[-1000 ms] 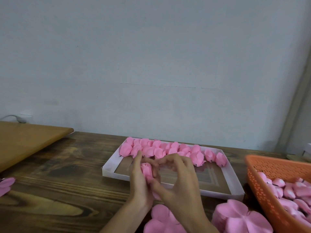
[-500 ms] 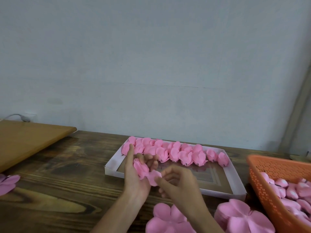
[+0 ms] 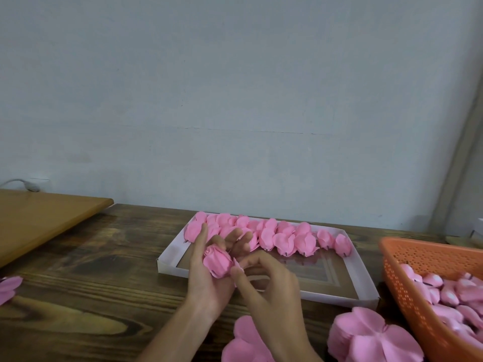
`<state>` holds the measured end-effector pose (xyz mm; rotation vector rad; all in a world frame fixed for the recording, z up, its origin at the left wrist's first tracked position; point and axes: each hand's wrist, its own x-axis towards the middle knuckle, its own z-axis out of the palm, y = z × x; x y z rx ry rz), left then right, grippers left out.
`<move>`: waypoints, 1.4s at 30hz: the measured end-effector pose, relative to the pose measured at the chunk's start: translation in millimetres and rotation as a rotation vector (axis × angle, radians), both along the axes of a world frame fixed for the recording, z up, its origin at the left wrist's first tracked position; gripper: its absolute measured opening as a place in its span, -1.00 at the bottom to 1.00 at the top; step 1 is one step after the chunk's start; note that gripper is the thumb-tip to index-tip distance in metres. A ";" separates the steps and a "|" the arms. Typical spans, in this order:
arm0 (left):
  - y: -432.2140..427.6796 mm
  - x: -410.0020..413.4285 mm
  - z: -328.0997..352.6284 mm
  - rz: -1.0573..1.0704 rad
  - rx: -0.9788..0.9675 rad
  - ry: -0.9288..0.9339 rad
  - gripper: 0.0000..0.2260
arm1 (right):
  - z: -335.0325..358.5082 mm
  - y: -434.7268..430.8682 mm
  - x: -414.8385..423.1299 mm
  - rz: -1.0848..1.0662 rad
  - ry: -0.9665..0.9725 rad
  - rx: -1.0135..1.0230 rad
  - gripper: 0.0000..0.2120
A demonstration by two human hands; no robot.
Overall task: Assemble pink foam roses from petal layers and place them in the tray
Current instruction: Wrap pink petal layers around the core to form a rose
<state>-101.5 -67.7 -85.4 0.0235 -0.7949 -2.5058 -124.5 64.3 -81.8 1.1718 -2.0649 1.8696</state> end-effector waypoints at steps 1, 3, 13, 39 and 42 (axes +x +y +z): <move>0.7 1.2 1.4 -0.023 -0.014 0.001 -0.60 | -0.4 -0.2 0.0 0.007 0.020 0.001 -0.88; 2.6 3.6 4.2 -0.068 -0.027 0.002 -0.62 | -1.4 -0.5 0.3 0.012 0.072 0.007 -0.88; 8.7 1.4 9.9 0.039 0.059 -0.061 -0.62 | -4.7 -2.9 0.8 -0.084 0.303 -0.005 -0.86; -3.9 -8.8 -8.6 0.105 -0.254 -0.108 -0.51 | -16.3 -5.2 -1.4 -0.113 0.284 -0.012 -0.86; -1.6 -8.3 -9.0 0.102 -0.272 -0.096 -0.51 | -16.1 -5.7 -1.3 -0.176 0.309 -0.012 -0.82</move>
